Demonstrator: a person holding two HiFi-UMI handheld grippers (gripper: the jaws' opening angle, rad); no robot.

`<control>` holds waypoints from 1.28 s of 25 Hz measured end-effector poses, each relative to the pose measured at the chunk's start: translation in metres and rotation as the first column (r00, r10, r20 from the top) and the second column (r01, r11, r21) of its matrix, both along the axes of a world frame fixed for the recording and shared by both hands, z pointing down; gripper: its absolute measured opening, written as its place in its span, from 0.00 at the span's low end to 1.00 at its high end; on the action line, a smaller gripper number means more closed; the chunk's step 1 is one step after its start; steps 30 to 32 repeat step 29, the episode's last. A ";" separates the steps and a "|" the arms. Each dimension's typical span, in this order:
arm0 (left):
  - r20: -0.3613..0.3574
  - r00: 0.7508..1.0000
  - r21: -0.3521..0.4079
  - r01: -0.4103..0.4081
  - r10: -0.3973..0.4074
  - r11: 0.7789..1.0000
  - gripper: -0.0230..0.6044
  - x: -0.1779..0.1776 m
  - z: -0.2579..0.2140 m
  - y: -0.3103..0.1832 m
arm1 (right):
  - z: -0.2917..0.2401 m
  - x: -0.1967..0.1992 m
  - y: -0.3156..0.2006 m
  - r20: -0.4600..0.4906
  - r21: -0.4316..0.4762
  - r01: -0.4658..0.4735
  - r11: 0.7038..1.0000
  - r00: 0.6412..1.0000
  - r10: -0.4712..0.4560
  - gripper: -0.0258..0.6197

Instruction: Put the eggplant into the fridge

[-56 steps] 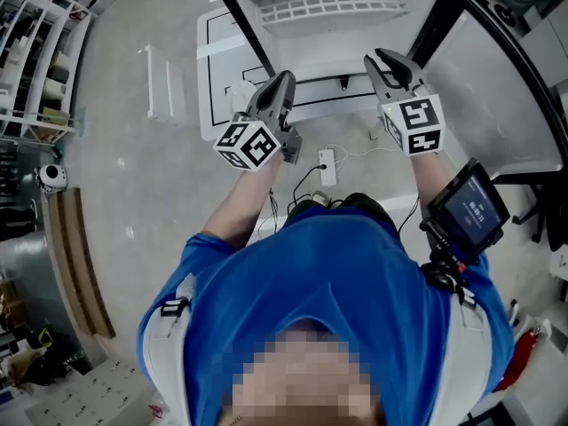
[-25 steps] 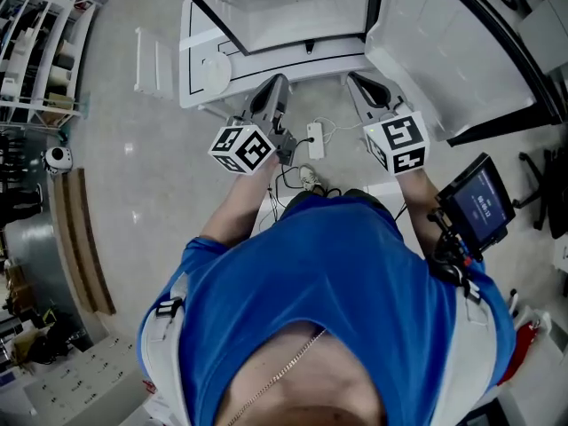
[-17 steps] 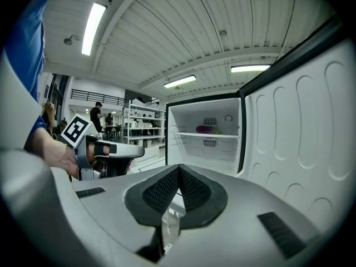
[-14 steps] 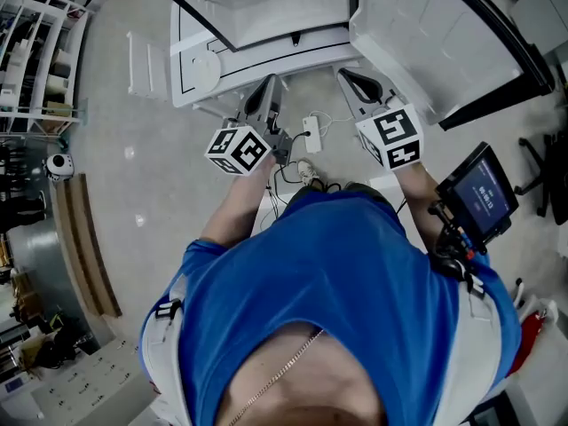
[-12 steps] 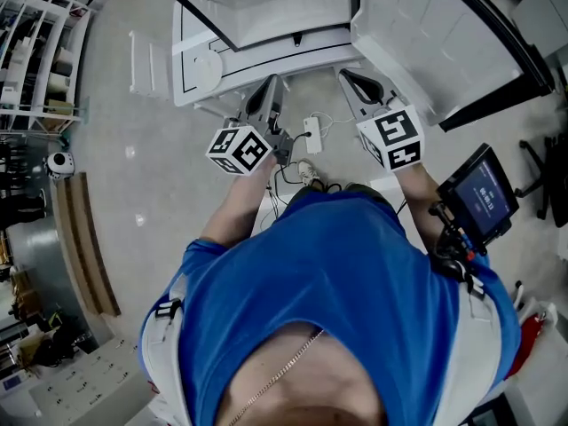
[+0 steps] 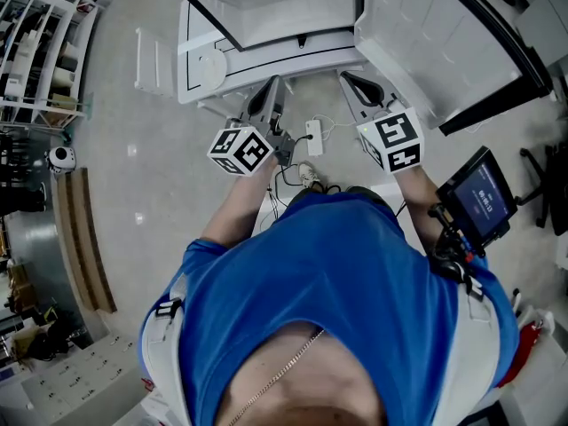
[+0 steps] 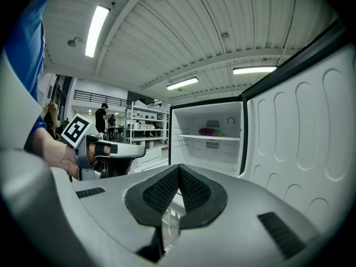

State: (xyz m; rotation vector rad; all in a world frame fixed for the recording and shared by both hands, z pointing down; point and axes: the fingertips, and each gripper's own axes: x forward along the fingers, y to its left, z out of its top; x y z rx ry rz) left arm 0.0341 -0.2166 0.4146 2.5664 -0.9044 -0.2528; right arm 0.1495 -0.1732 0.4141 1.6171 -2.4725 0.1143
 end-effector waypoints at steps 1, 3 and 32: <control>-0.001 1.000 0.000 0.001 -0.001 1.000 0.05 0.000 0.000 0.000 | 0.000 0.000 0.000 0.000 0.000 0.001 1.000 1.000 -0.001 0.04; -0.001 1.000 0.000 0.002 -0.002 1.000 0.05 0.000 0.000 0.001 | 0.000 -0.001 0.000 -0.001 -0.001 0.002 1.000 1.000 -0.002 0.04; -0.006 1.000 0.017 0.016 -0.016 1.000 0.05 0.001 -0.007 -0.003 | -0.005 -0.002 0.000 -0.008 0.014 0.016 1.000 1.000 -0.016 0.04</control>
